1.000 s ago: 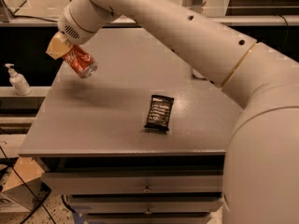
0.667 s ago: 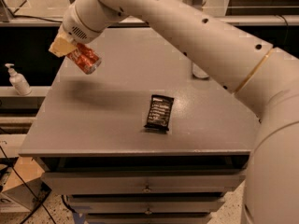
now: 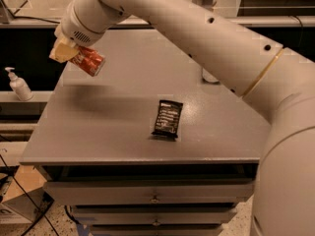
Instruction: Place coke can upright
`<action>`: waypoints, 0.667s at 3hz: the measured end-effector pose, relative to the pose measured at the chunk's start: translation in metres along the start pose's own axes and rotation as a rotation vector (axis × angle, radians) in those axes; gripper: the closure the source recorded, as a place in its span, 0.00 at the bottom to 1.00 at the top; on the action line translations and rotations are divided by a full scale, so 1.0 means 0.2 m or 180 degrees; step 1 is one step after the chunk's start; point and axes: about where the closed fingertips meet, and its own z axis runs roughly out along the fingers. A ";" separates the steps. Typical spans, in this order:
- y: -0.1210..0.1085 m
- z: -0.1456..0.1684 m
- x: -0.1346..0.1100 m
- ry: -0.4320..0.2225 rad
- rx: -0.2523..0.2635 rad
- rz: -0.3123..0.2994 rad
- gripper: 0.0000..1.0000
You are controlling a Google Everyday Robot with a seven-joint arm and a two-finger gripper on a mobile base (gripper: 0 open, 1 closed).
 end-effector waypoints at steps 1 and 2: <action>0.03 -0.03 -0.06 -0.0040 0.0034 -0.0359 1.00; 0.04 -0.06 -0.08 -0.0183 0.0104 -0.0566 1.00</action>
Offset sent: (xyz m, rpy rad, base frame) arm -0.0178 -0.0075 0.0283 0.0673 -0.2426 0.1381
